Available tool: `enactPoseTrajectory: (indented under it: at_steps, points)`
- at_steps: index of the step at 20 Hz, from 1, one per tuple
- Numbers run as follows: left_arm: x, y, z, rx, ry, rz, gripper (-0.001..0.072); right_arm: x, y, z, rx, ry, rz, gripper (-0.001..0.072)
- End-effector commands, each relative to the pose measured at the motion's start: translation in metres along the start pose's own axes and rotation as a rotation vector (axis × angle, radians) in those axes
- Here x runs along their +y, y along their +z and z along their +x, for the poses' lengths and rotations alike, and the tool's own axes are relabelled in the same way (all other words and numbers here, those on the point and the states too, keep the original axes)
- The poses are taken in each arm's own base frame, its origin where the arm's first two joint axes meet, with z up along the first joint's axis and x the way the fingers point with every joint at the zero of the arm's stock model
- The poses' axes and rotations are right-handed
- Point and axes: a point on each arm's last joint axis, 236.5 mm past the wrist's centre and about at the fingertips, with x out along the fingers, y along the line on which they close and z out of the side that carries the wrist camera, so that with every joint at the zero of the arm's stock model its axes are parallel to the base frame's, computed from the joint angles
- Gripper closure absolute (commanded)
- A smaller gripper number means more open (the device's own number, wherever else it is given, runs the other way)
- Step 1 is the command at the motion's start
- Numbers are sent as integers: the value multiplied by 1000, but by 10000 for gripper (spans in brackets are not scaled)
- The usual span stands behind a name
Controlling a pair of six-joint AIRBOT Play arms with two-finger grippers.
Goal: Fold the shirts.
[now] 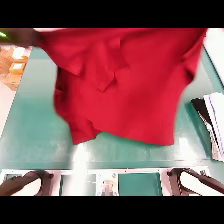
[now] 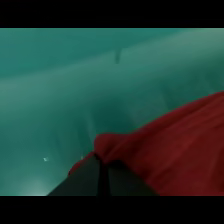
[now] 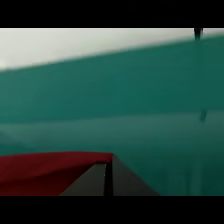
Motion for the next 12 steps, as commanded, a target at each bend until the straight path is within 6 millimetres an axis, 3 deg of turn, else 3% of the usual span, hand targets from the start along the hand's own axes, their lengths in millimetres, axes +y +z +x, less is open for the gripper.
enactPoseTrajectory:
  at_steps: [1, 2, 4, 6, 7, 8, 9, 10, 12]
  points:
    - [37, -86, 141, 212, -22, -59, 684, -51, -99, 118, 206, -38, 95, 695]
    - [46, -109, 174, 261, -26, -66, 684, -62, -127, 146, 263, -48, 118, 696]
    - [58, -139, 220, 319, -27, -91, 684, -80, -170, 184, 340, -70, 159, 695]
    - [64, -146, 240, 336, -30, -95, 684, -90, -190, 202, 374, -71, 208, 693]
    - [65, -139, 241, 326, -27, -90, 684, -95, -190, 203, 374, -77, 219, 613]
    - [65, -131, 236, 320, -27, -76, 667, -101, -185, 199, 369, -84, 240, 458]
    - [66, -120, 226, 324, -29, -59, 312, -105, -176, 190, 371, -84, 266, 370]
    - [69, -109, 214, 332, -34, -60, 124, -109, -163, 177, 376, -81, 281, 358]
    - [75, -95, 179, 388, -65, -57, 126, -123, -142, 138, 392, -82, 301, 360]
